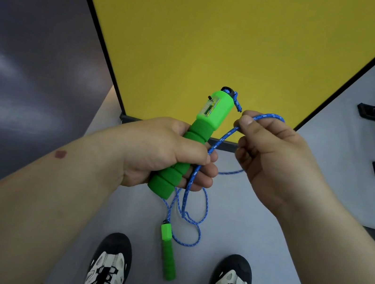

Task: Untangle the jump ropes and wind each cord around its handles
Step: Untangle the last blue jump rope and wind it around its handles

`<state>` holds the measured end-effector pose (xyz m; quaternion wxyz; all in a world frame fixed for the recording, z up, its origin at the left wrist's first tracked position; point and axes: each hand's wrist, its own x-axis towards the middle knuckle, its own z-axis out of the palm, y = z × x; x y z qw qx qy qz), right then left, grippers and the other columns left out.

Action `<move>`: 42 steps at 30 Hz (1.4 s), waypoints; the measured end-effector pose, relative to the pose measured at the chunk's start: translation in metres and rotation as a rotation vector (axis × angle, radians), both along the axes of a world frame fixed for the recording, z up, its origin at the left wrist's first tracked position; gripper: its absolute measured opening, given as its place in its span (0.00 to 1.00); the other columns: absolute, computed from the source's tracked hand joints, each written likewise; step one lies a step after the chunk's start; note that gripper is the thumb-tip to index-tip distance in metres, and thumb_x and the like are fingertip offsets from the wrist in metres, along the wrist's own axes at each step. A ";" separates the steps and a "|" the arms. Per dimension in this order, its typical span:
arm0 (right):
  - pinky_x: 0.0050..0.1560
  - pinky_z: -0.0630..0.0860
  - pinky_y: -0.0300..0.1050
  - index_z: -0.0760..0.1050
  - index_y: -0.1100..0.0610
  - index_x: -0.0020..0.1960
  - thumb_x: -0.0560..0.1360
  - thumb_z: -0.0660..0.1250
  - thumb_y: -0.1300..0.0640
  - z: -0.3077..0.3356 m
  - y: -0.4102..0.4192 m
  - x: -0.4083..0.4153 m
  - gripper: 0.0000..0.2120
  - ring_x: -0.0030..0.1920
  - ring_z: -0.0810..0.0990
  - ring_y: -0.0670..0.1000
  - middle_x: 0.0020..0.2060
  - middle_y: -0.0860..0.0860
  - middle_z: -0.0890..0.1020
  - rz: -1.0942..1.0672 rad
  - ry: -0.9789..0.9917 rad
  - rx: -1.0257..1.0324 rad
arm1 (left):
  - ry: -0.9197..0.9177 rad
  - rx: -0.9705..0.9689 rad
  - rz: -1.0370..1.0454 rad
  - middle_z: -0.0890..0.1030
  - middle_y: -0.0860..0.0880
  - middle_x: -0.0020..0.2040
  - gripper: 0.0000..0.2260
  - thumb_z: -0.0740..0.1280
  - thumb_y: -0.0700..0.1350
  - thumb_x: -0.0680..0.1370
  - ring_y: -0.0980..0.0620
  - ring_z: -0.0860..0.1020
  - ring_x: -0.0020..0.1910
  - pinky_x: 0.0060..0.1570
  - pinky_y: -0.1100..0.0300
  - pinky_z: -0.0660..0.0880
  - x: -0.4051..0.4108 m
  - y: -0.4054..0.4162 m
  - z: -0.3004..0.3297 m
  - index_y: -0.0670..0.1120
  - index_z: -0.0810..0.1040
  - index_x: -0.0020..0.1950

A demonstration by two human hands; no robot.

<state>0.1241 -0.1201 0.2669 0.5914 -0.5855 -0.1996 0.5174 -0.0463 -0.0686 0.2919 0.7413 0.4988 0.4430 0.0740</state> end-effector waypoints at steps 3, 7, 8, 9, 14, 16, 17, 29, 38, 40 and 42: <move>0.37 0.74 0.39 0.81 0.56 0.45 0.75 0.72 0.59 -0.001 -0.002 -0.004 0.01 0.33 0.75 0.46 0.38 0.51 0.81 0.164 0.002 -0.047 | 0.006 0.008 -0.001 0.83 0.42 0.40 0.03 0.65 0.35 0.79 0.47 0.84 0.38 0.45 0.53 0.83 0.000 0.001 0.000 0.40 0.78 0.48; 0.41 0.74 0.42 0.81 0.56 0.45 0.75 0.71 0.64 -0.001 -0.004 -0.010 0.03 0.36 0.78 0.49 0.37 0.53 0.83 0.352 -0.046 -0.071 | -0.012 -0.003 -0.017 0.82 0.42 0.40 0.03 0.65 0.35 0.80 0.46 0.83 0.39 0.45 0.54 0.83 0.000 0.001 -0.001 0.40 0.78 0.48; 0.41 0.74 0.42 0.81 0.56 0.46 0.75 0.71 0.64 -0.002 -0.004 -0.010 0.04 0.36 0.78 0.48 0.38 0.53 0.83 0.327 -0.052 -0.063 | -0.011 -0.003 -0.018 0.82 0.43 0.40 0.03 0.65 0.36 0.80 0.46 0.83 0.39 0.45 0.54 0.83 0.000 0.001 -0.001 0.40 0.78 0.48; 0.40 0.74 0.41 0.82 0.56 0.47 0.74 0.72 0.64 -0.002 -0.003 -0.009 0.04 0.36 0.77 0.48 0.38 0.53 0.83 0.291 -0.054 -0.052 | -0.005 -0.001 -0.015 0.83 0.43 0.40 0.03 0.65 0.36 0.80 0.46 0.84 0.39 0.45 0.55 0.83 0.000 0.002 -0.001 0.40 0.78 0.49; 0.38 0.73 0.41 0.82 0.56 0.48 0.75 0.72 0.64 -0.002 -0.001 -0.005 0.05 0.34 0.76 0.47 0.37 0.51 0.81 0.140 -0.045 0.010 | 0.012 -0.003 0.014 0.84 0.43 0.39 0.03 0.65 0.35 0.79 0.47 0.84 0.38 0.44 0.55 0.84 0.001 0.001 -0.001 0.39 0.78 0.50; 0.38 0.74 0.41 0.82 0.57 0.49 0.75 0.72 0.64 -0.002 -0.001 -0.004 0.05 0.33 0.74 0.47 0.38 0.51 0.79 0.095 -0.048 0.017 | 0.011 -0.003 0.009 0.84 0.43 0.39 0.03 0.65 0.35 0.79 0.47 0.84 0.38 0.44 0.54 0.84 0.001 0.001 -0.002 0.39 0.78 0.50; 0.38 0.74 0.40 0.82 0.57 0.50 0.75 0.72 0.64 -0.002 -0.001 -0.003 0.05 0.33 0.74 0.47 0.38 0.52 0.79 0.076 -0.046 0.016 | 0.010 -0.001 0.007 0.84 0.43 0.39 0.02 0.66 0.36 0.79 0.47 0.84 0.38 0.45 0.54 0.84 0.001 0.001 -0.002 0.39 0.78 0.50; 0.37 0.74 0.39 0.81 0.56 0.44 0.75 0.71 0.63 -0.001 -0.003 -0.006 0.04 0.34 0.75 0.46 0.39 0.51 0.82 0.266 -0.045 -0.042 | 0.003 -0.012 0.003 0.84 0.43 0.40 0.03 0.65 0.36 0.79 0.47 0.84 0.39 0.42 0.56 0.83 0.001 0.002 -0.003 0.40 0.79 0.50; 0.37 0.75 0.40 0.82 0.56 0.47 0.76 0.71 0.59 -0.002 0.000 0.002 0.01 0.34 0.75 0.47 0.42 0.53 0.82 0.050 0.005 -0.008 | 0.005 -0.002 0.003 0.83 0.42 0.40 0.03 0.65 0.35 0.79 0.47 0.84 0.37 0.44 0.54 0.83 0.001 0.001 -0.001 0.39 0.78 0.50; 0.37 0.75 0.40 0.81 0.57 0.48 0.76 0.71 0.59 -0.002 -0.002 -0.001 0.02 0.35 0.75 0.47 0.41 0.52 0.82 0.158 0.009 -0.035 | 0.006 0.004 0.004 0.83 0.42 0.39 0.03 0.65 0.35 0.79 0.47 0.84 0.37 0.43 0.55 0.83 0.001 0.001 -0.001 0.39 0.78 0.49; 0.36 0.74 0.39 0.80 0.58 0.48 0.76 0.71 0.61 -0.002 -0.003 -0.004 0.02 0.35 0.75 0.47 0.38 0.53 0.81 0.291 -0.010 -0.053 | 0.005 0.009 -0.003 0.83 0.43 0.40 0.03 0.65 0.36 0.80 0.47 0.84 0.38 0.44 0.54 0.83 0.001 0.001 -0.001 0.39 0.78 0.50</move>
